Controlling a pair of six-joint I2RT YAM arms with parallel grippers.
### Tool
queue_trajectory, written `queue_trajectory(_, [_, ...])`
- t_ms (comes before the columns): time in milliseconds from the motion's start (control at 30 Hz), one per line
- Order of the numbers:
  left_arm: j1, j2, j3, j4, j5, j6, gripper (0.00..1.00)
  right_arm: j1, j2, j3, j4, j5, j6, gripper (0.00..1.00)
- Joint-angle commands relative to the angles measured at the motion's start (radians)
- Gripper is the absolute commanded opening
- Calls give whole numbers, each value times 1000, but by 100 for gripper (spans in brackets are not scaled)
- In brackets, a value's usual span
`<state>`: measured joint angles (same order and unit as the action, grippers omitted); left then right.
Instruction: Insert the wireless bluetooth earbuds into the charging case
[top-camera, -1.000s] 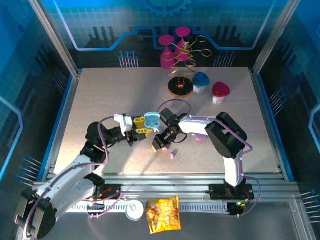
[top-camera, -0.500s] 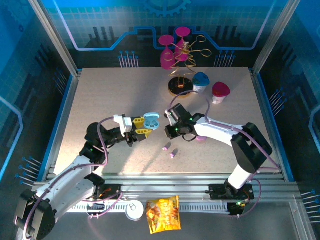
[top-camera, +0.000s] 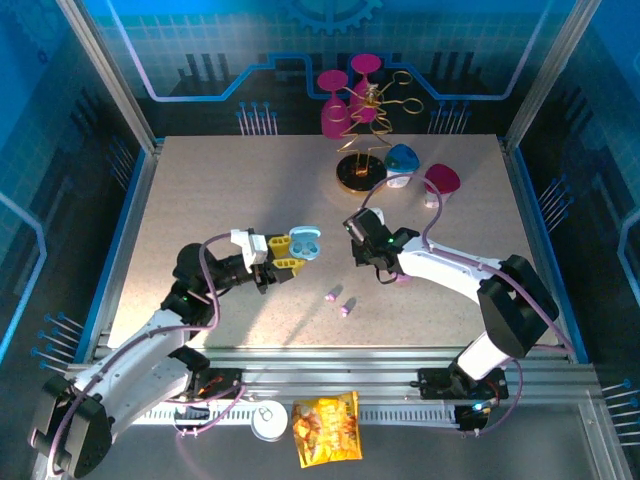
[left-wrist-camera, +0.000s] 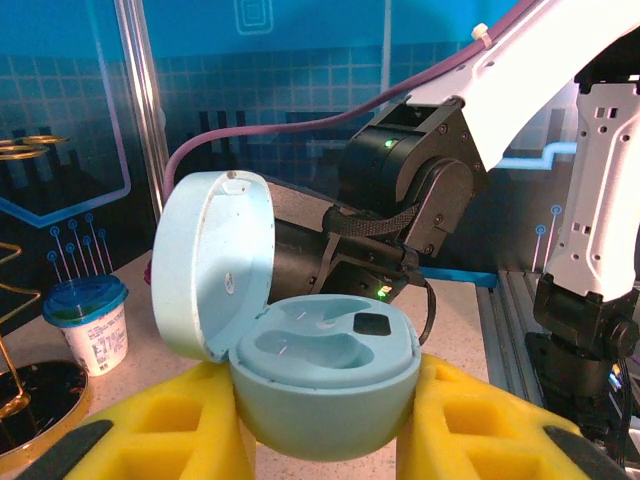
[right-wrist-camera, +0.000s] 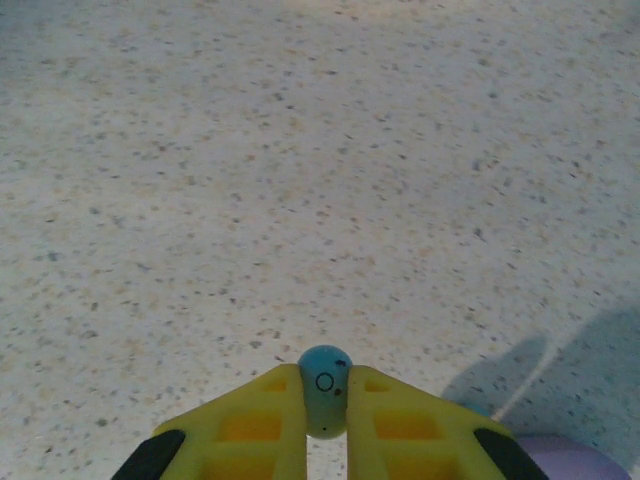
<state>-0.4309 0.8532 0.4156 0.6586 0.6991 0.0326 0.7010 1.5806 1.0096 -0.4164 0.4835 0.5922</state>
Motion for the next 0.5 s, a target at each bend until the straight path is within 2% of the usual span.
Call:
queue_trajectory(0, [6, 6, 14, 17, 4, 18, 18, -3, 33, 33, -67, 90, 78, 11])
queue_trajectory(467, [6, 41, 18, 35, 6, 22, 18, -7, 73, 87, -123, 99, 117, 9])
